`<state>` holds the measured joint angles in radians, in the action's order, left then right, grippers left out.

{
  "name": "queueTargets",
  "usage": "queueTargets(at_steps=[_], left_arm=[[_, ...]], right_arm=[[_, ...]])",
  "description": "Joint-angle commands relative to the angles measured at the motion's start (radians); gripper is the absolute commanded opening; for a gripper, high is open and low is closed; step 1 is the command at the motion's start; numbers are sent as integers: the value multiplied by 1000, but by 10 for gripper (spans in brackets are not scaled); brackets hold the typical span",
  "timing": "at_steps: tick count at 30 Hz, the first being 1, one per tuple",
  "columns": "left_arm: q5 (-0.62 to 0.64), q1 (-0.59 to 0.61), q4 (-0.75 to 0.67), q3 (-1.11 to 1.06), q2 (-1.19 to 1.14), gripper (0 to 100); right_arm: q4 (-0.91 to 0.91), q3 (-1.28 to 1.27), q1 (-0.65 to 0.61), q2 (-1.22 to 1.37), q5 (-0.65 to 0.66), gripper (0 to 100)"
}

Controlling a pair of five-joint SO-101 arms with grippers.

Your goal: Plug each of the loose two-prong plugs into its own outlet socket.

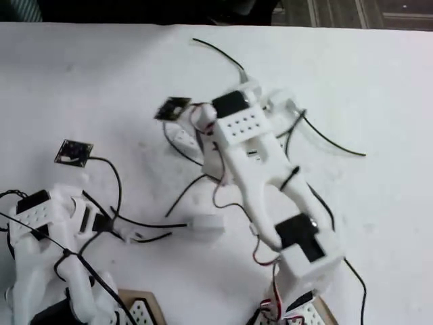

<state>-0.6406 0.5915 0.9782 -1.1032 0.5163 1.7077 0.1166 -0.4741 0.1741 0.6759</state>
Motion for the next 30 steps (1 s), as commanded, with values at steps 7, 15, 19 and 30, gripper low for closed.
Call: queueTargets(at_steps=[7, 15, 19, 30], left_arm=[[9, 7, -9, 5, 31, 328], [9, 7, -9, 5, 31, 328], [9, 7, -8, 5, 31, 328], [9, 7, -8, 5, 31, 328]], right_arm=[[-13, -219, 282, -211, 5, 17], [-47, -359, 460, -209, 147, 17], [-47, -419, 501, -209, 236, 17], [-159, -532, 469, -42, 330, 18]])
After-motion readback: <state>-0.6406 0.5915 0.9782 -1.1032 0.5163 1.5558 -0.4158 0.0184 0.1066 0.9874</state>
